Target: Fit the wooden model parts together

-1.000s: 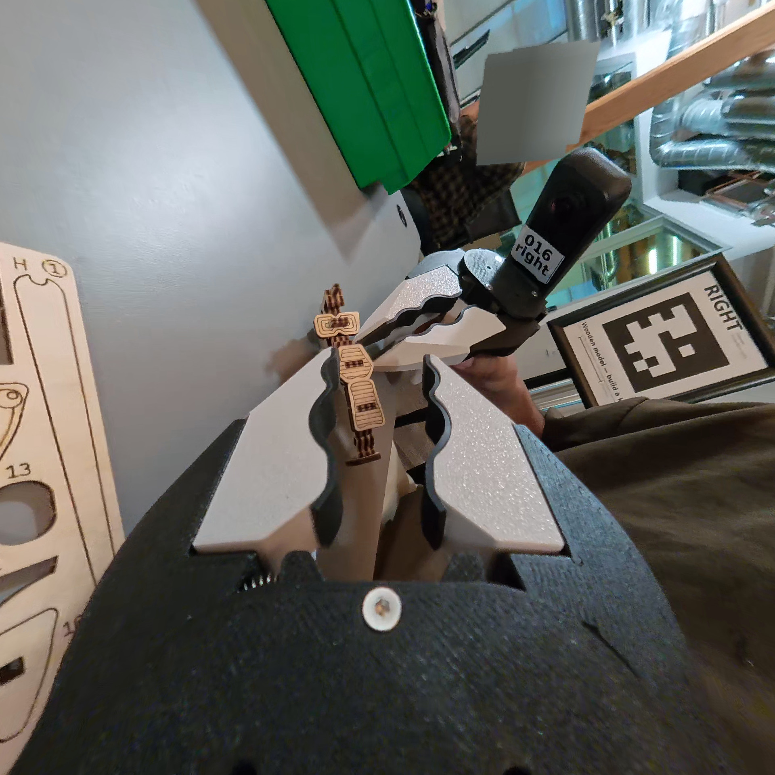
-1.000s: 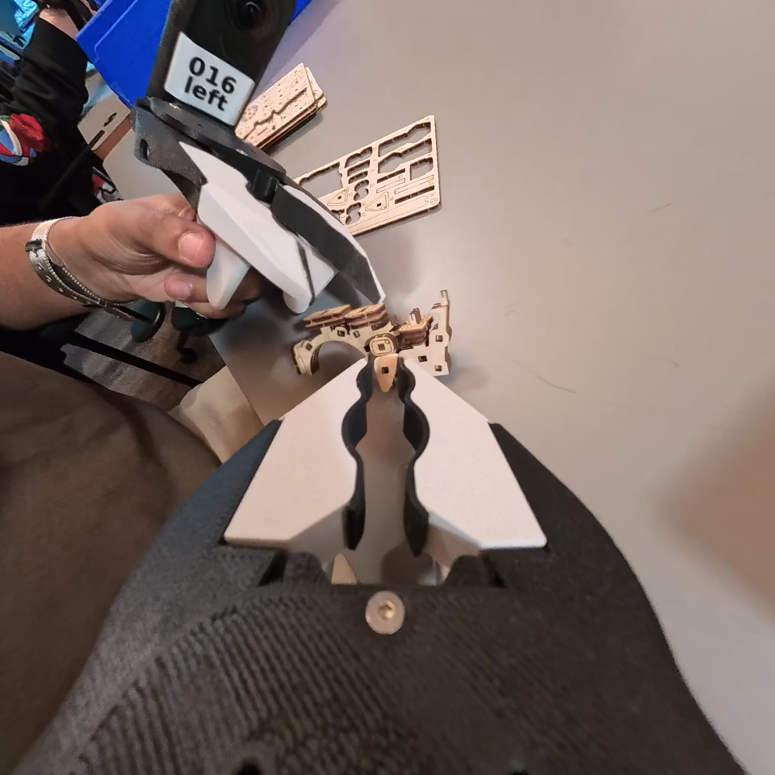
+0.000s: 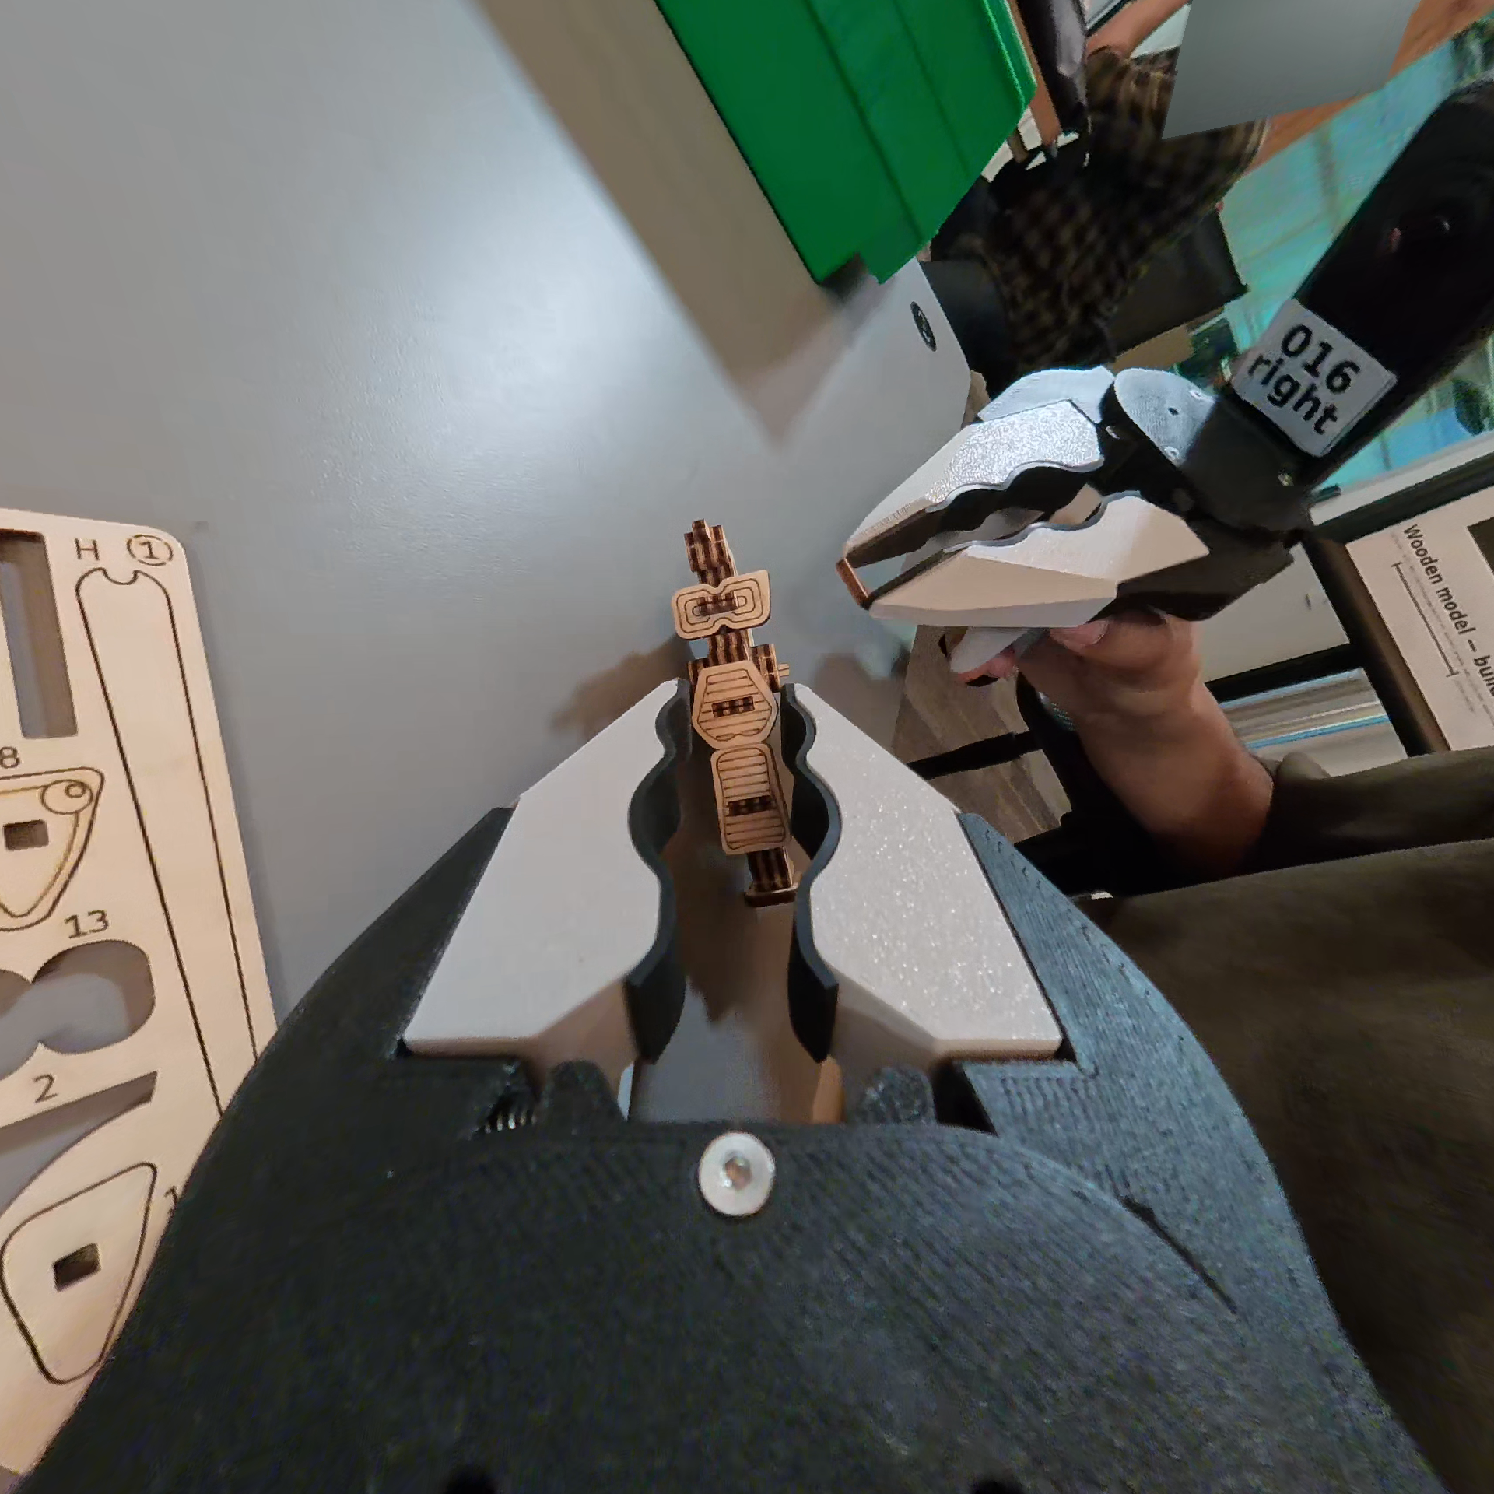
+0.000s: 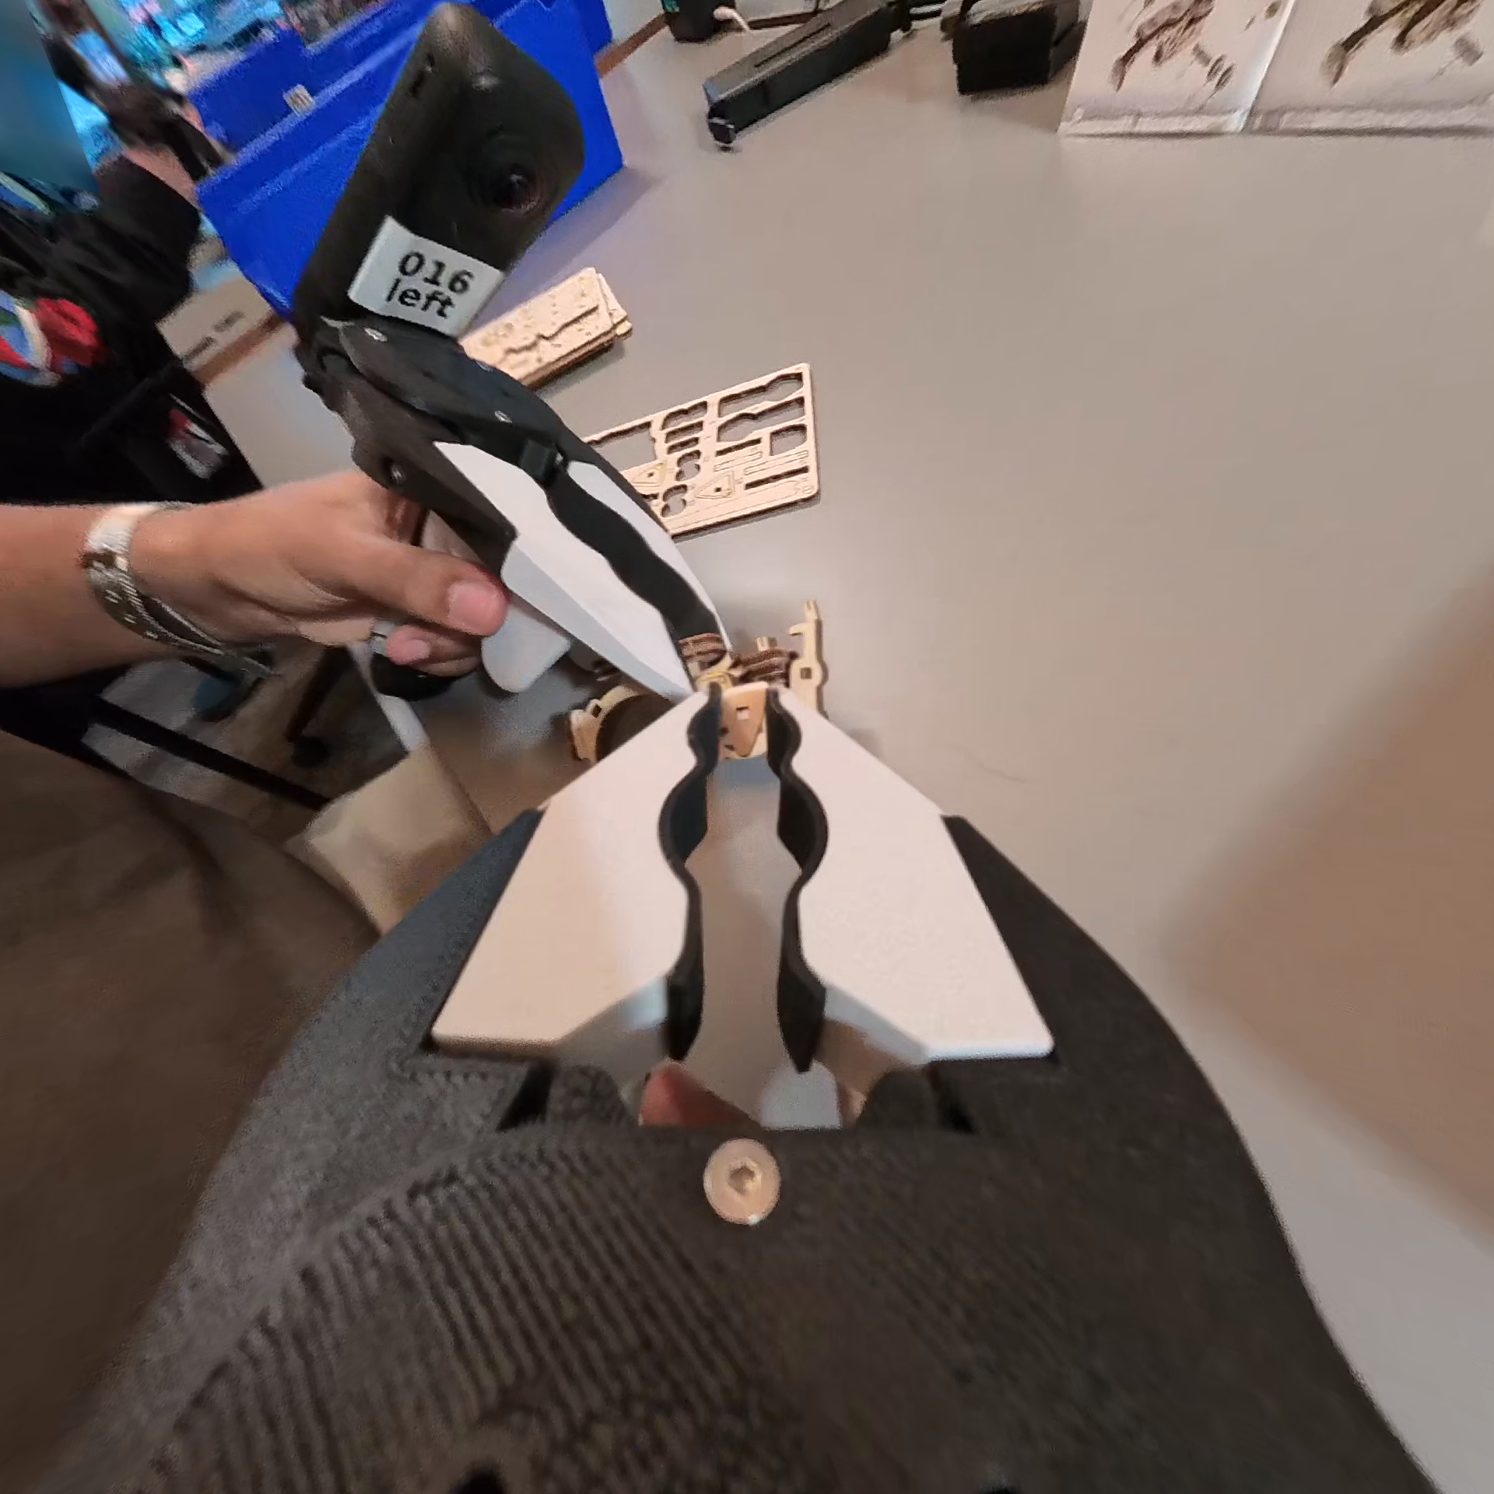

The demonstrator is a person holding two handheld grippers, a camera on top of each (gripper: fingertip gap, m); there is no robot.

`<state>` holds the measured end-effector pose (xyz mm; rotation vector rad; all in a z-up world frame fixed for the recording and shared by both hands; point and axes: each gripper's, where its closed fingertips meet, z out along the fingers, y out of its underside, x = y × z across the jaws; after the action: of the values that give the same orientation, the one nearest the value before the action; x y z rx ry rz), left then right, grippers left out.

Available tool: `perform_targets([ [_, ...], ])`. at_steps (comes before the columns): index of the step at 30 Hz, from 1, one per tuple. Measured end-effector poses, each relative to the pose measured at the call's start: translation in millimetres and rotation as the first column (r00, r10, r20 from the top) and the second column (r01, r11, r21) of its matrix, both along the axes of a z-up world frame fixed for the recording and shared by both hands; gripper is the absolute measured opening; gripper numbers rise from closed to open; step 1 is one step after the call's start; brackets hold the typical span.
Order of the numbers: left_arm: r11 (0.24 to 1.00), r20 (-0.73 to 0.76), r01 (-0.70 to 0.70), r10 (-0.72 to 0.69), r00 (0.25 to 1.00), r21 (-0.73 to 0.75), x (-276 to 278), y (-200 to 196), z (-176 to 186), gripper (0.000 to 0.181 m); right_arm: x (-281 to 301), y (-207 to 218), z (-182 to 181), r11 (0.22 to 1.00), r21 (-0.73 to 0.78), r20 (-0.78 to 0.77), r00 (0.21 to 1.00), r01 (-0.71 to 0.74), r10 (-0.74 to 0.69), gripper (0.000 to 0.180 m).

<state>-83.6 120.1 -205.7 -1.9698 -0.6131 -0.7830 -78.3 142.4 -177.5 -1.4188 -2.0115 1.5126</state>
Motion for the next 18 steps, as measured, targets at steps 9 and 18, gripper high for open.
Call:
perform_targets([
  [9, 0.995, 0.123, -0.044, 0.033, 0.992, 0.084, -7, -2, 10, 0.019, -1, -16, 0, 0.958, 0.286, -0.126, 0.991, -0.016, 0.054, 0.009],
  [18, 0.991, 0.158, -0.039, 0.018, 0.987, 0.131, -5, -2, 17, 0.019, -4, -20, 4, 0.961, 0.277, -0.156, 0.987, -0.001, 0.046, 0.009],
])
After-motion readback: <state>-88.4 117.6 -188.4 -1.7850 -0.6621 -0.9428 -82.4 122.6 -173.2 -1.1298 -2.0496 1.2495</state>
